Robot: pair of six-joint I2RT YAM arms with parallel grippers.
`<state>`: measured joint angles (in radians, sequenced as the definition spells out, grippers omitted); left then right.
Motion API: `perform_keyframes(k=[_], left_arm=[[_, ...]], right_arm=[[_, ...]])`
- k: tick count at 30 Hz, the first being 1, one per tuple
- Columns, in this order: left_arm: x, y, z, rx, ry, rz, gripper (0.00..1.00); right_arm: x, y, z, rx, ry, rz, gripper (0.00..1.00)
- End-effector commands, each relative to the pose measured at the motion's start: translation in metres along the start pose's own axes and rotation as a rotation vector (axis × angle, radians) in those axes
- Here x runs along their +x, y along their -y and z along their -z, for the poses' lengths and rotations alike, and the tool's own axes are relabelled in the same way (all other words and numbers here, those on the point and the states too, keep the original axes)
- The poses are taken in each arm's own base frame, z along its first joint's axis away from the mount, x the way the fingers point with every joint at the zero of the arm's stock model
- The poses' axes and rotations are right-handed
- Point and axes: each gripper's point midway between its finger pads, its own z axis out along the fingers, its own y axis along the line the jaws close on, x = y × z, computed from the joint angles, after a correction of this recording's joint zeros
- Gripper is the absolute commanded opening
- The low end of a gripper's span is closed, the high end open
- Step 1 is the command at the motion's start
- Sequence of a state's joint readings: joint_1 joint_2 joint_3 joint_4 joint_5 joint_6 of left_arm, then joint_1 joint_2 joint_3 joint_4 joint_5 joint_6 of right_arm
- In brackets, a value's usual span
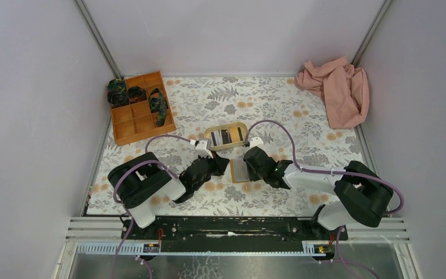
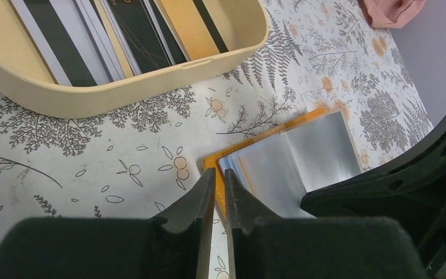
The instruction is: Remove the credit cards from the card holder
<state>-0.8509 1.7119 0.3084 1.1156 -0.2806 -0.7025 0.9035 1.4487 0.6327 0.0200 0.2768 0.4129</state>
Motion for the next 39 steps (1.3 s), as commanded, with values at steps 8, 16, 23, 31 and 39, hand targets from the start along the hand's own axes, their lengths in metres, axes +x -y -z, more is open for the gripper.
perform_keyframes(k=[8, 16, 23, 31, 39], left_arm=[[-0.002, 0.038, -0.013, 0.172, -0.029, 0.003, 0.18], [-0.007, 0.056, -0.003, 0.257, -0.03, 0.054, 0.19], [-0.006, 0.055, 0.01, 0.286, -0.019, 0.128, 0.19], [0.001, 0.059, 0.016, 0.346, -0.026, 0.215, 0.19], [0.01, 0.061, 0.01, 0.353, -0.061, 0.233, 0.36]], right_arm=[[-0.012, -0.007, 0.013, -0.047, 0.074, -0.07, 0.0], [-0.024, -0.013, 0.028, -0.16, 0.138, -0.154, 0.0], [-0.023, -0.017, 0.029, -0.269, 0.12, -0.238, 0.0], [-0.02, -0.019, 0.031, -0.351, 0.102, -0.3, 0.0], [-0.022, -0.017, 0.035, -0.375, 0.117, -0.319, 0.0]])
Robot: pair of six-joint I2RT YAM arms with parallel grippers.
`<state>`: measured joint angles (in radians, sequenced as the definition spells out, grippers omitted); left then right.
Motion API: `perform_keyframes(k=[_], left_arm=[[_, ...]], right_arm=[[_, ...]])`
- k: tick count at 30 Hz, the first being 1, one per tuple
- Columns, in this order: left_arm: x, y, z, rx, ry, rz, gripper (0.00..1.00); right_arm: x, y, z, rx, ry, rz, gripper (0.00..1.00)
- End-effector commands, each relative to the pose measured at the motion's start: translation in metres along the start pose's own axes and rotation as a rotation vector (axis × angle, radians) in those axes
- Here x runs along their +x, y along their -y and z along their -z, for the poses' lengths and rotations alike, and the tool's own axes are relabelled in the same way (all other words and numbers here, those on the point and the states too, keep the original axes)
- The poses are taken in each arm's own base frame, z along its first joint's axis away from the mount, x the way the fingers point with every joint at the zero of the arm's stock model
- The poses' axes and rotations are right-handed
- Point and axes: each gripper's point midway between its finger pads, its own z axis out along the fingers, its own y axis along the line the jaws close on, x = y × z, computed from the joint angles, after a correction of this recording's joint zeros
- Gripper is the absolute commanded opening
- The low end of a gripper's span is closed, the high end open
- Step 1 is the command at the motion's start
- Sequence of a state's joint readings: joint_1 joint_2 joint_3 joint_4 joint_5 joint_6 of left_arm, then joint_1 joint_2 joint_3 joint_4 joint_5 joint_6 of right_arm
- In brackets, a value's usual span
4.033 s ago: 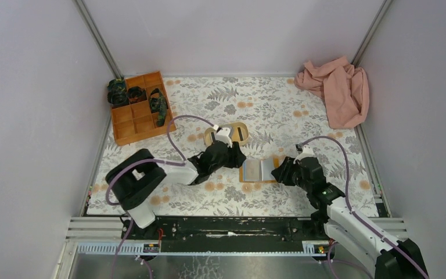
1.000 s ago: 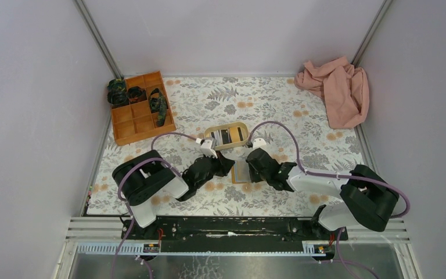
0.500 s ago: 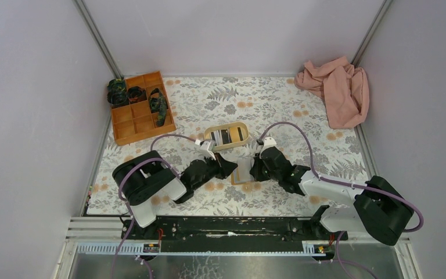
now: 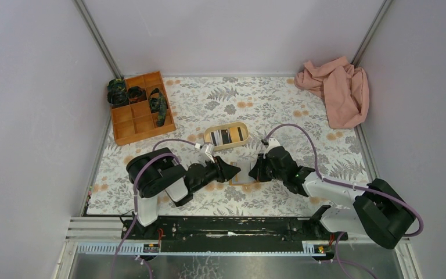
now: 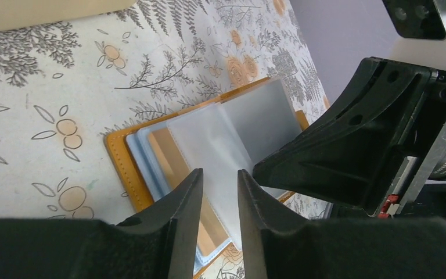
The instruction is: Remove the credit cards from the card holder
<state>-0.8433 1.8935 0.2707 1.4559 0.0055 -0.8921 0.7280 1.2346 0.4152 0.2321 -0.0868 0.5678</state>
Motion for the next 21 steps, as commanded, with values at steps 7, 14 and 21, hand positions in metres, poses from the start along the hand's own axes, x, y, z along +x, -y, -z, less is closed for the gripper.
perform_keyframes(k=[7, 14, 21], left_arm=[[-0.014, 0.008, 0.002, 0.039, 0.062, 0.028, 0.38], [-0.009, 0.003, 0.003, 0.032, 0.05, 0.056, 0.37], [-0.016, -0.002, 0.011, 0.002, 0.087, 0.039, 0.32]], right_arm=[[-0.018, -0.013, 0.008, -0.078, 0.067, -0.011, 0.0], [-0.019, -0.011, 0.01, -0.077, 0.071, -0.004, 0.0], [-0.024, 0.001, 0.009, 0.016, 0.059, 0.077, 0.46]])
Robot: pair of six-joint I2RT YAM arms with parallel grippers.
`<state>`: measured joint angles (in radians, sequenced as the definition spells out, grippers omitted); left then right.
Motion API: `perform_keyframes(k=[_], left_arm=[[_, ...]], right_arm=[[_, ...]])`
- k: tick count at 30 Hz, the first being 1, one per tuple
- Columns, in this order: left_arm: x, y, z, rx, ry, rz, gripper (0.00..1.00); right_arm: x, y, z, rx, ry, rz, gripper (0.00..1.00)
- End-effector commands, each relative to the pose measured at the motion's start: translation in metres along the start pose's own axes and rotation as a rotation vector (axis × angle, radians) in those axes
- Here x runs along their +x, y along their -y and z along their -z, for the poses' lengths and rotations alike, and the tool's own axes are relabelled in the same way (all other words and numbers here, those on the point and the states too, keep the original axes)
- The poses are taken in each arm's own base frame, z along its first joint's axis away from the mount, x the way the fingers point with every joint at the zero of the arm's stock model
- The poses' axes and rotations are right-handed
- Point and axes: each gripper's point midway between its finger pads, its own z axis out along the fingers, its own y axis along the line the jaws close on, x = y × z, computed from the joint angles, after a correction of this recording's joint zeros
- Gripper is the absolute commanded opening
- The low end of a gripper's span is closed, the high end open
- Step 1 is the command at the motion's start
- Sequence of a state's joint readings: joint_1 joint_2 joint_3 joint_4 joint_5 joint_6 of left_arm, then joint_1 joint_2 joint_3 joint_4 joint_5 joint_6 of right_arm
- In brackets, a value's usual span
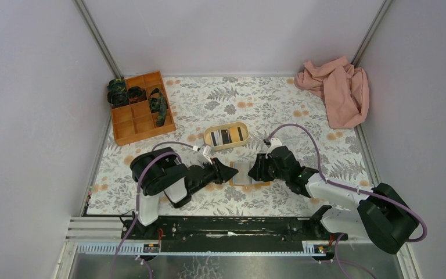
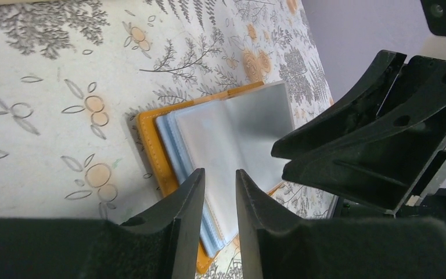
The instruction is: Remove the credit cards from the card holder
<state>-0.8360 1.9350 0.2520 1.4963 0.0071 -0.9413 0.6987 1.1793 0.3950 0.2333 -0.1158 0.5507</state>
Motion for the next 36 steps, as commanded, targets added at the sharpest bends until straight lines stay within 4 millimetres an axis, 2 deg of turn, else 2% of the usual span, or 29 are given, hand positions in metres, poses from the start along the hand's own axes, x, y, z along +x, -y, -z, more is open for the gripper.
perform_keyframes(k=[1, 4, 6, 8, 9, 15, 18, 23, 29, 36], left_arm=[[-0.026, 0.004, 0.01, 0.004, 0.122, -0.017, 0.3], [-0.04, 0.001, 0.023, -0.028, 0.185, -0.047, 0.28], [-0.048, -0.001, 0.031, -0.05, 0.221, -0.067, 0.25], [-0.053, -0.005, 0.039, -0.078, 0.245, -0.079, 0.01], [-0.055, -0.007, 0.042, -0.091, 0.253, -0.081, 0.0], [-0.054, -0.022, 0.05, -0.15, 0.268, -0.075, 0.0], [-0.056, -0.027, 0.055, -0.166, 0.289, -0.06, 0.05], [-0.055, -0.029, 0.054, -0.177, 0.284, -0.065, 0.09], [-0.054, -0.03, 0.053, -0.179, 0.279, -0.066, 0.1], [-0.053, -0.03, 0.052, -0.181, 0.275, -0.067, 0.1]], right_arm=[[-0.019, 0.004, 0.001, 0.078, 0.029, 0.096, 0.5], [-0.022, 0.003, -0.001, 0.157, 0.02, 0.178, 0.57], [-0.023, -0.004, -0.004, 0.184, 0.016, 0.224, 0.58], [-0.02, -0.008, -0.009, 0.216, -0.001, 0.264, 0.59], [-0.02, -0.01, -0.012, 0.23, -0.002, 0.281, 0.58], [-0.014, -0.013, -0.029, 0.32, -0.035, 0.345, 0.58], [-0.013, -0.015, -0.034, 0.346, -0.042, 0.373, 0.65], [-0.012, -0.023, -0.038, 0.368, -0.046, 0.418, 0.66], [-0.004, -0.027, -0.043, 0.369, -0.066, 0.438, 0.66], [0.005, -0.018, -0.042, 0.389, -0.087, 0.435, 0.62]])
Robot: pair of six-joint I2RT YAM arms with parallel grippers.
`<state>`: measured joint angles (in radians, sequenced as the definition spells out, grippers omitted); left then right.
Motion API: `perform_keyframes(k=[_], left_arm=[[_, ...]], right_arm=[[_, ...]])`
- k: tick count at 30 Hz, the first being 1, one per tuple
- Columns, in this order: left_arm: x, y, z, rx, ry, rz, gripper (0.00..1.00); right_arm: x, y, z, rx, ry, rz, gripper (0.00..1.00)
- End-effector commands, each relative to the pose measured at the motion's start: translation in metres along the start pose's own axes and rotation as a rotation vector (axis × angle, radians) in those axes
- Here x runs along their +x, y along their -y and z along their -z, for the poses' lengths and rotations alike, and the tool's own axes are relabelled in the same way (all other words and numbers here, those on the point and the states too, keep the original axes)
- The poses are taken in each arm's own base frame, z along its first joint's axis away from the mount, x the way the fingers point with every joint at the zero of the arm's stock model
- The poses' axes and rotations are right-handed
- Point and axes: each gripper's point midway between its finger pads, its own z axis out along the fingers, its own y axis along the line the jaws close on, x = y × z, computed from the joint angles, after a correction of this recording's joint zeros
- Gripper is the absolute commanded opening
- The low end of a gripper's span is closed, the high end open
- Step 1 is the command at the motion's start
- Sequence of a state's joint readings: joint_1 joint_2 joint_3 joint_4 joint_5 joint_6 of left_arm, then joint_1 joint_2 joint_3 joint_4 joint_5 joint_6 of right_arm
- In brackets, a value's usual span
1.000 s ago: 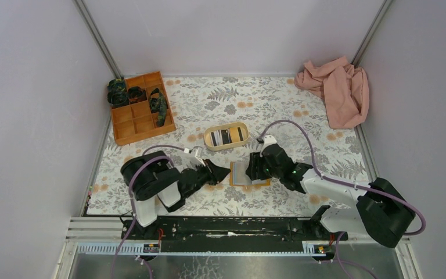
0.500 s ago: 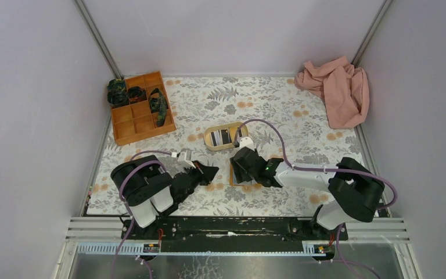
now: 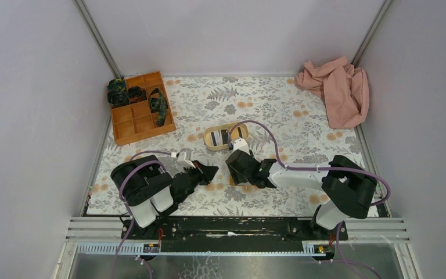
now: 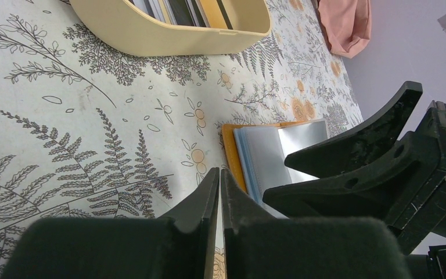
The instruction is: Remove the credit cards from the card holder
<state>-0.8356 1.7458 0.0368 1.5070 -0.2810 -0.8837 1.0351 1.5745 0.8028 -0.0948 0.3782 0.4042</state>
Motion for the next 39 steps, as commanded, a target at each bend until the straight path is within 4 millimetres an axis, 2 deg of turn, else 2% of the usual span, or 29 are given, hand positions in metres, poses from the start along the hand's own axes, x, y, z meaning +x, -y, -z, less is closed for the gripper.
perform_keyframes(k=[1, 11, 15, 18, 21, 23, 24, 25, 26, 27, 28, 30, 32, 39], left_arm=[[-0.012, 0.003, -0.005, 0.005, 0.056, -0.002, 0.1], [-0.011, 0.003, -0.006, 0.005, 0.053, -0.005, 0.1], [-0.012, 0.003, -0.006, 0.004, 0.055, -0.003, 0.1], [-0.011, 0.002, -0.005, 0.003, 0.053, -0.003, 0.1], [-0.011, 0.002, -0.005, 0.005, 0.053, -0.003, 0.09], [-0.011, 0.002, -0.005, 0.006, 0.051, -0.003, 0.09], [-0.011, 0.003, -0.005, 0.007, 0.052, -0.002, 0.09], [-0.011, 0.002, -0.005, 0.005, 0.052, -0.002, 0.09], [-0.011, 0.003, -0.005, 0.007, 0.051, -0.003, 0.09], [-0.011, 0.003, -0.006, 0.007, 0.05, -0.003, 0.09], [-0.01, 0.003, -0.005, 0.008, 0.048, -0.003, 0.09], [-0.01, 0.003, -0.006, 0.008, 0.048, -0.002, 0.09], [-0.01, 0.003, -0.006, 0.009, 0.047, -0.001, 0.09], [-0.01, 0.002, -0.006, 0.006, 0.045, 0.002, 0.09]], right_arm=[[-0.003, 0.003, 0.0, 0.033, 0.014, 0.002, 0.61], [0.013, 0.007, -0.005, 0.049, -0.031, 0.018, 0.56], [0.019, 0.009, -0.007, 0.058, -0.05, 0.021, 0.49], [0.024, 0.011, -0.008, 0.065, -0.062, 0.014, 0.39], [0.027, 0.011, -0.008, 0.066, -0.065, -0.006, 0.19], [0.027, 0.011, -0.007, 0.063, -0.061, -0.012, 0.01], [0.026, 0.011, -0.006, 0.059, -0.057, -0.011, 0.0], [0.024, 0.01, -0.005, 0.053, -0.047, -0.016, 0.03], [0.021, 0.009, -0.003, 0.041, -0.036, -0.018, 0.13], [0.019, 0.008, -0.001, 0.03, -0.029, -0.013, 0.3], [0.016, 0.007, 0.002, 0.027, -0.021, -0.003, 0.43], [0.01, 0.008, 0.006, 0.048, -0.009, 0.019, 0.58], [0.008, 0.007, 0.007, 0.06, -0.005, 0.033, 0.61], [0.018, 0.004, 0.005, 0.061, -0.028, 0.059, 0.61]])
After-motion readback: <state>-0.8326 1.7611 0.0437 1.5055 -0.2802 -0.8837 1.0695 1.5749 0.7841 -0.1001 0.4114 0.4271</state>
